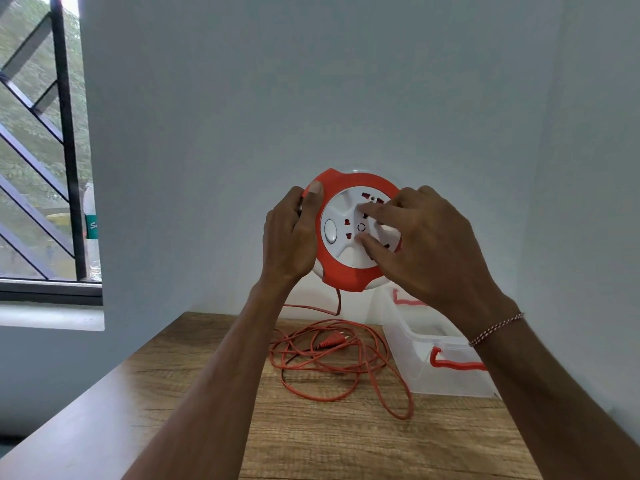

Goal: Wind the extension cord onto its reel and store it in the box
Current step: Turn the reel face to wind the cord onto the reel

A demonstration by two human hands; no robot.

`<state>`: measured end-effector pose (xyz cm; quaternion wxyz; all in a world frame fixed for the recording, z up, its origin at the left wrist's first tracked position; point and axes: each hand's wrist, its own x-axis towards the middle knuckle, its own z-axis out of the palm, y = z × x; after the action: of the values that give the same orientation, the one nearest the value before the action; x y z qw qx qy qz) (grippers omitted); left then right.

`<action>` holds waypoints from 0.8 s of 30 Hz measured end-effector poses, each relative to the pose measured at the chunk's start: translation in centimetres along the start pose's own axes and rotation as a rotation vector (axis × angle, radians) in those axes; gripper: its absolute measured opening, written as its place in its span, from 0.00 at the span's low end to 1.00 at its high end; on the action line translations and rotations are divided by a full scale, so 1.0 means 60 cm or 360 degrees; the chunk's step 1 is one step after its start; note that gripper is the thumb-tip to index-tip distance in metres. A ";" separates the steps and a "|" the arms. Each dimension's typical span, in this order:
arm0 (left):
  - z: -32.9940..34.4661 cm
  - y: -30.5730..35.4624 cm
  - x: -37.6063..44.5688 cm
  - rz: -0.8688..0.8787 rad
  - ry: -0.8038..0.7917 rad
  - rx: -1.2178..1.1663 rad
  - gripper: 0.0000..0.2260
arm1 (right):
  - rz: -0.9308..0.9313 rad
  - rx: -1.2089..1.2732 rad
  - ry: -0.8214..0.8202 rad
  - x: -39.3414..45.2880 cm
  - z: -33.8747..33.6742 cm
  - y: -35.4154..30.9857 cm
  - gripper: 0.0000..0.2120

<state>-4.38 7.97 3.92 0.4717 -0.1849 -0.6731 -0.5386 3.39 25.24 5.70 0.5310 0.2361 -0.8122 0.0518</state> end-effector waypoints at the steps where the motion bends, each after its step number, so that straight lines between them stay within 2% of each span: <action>1: 0.000 0.000 0.000 0.0000 0.0001 0.0000 0.23 | -0.0059 0.0010 -0.0025 0.000 0.000 0.000 0.15; 3: 0.001 0.001 0.000 0.0009 0.0003 0.0010 0.23 | -0.0180 0.0000 -0.0110 0.000 -0.001 -0.001 0.12; 10: 0.003 0.004 0.000 0.0066 -0.0029 -0.0003 0.21 | -0.0230 -0.0150 -0.0381 0.001 -0.003 -0.014 0.16; 16: 0.004 0.009 -0.002 0.0071 -0.0030 0.0042 0.21 | -0.0181 -0.0258 -0.0408 0.001 -0.004 -0.020 0.19; 20: 0.004 0.010 -0.003 0.0055 -0.0036 0.0018 0.22 | -0.0126 -0.0271 -0.0438 -0.003 0.000 -0.018 0.28; 24: 0.003 0.012 -0.005 0.0052 -0.0057 0.0010 0.24 | -0.0052 -0.0220 -0.0295 -0.009 0.005 -0.011 0.30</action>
<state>-3.74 8.46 4.07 0.4688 -0.2041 -0.6801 -0.5253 3.61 24.72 5.01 0.4695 0.2158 -0.8554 -0.0351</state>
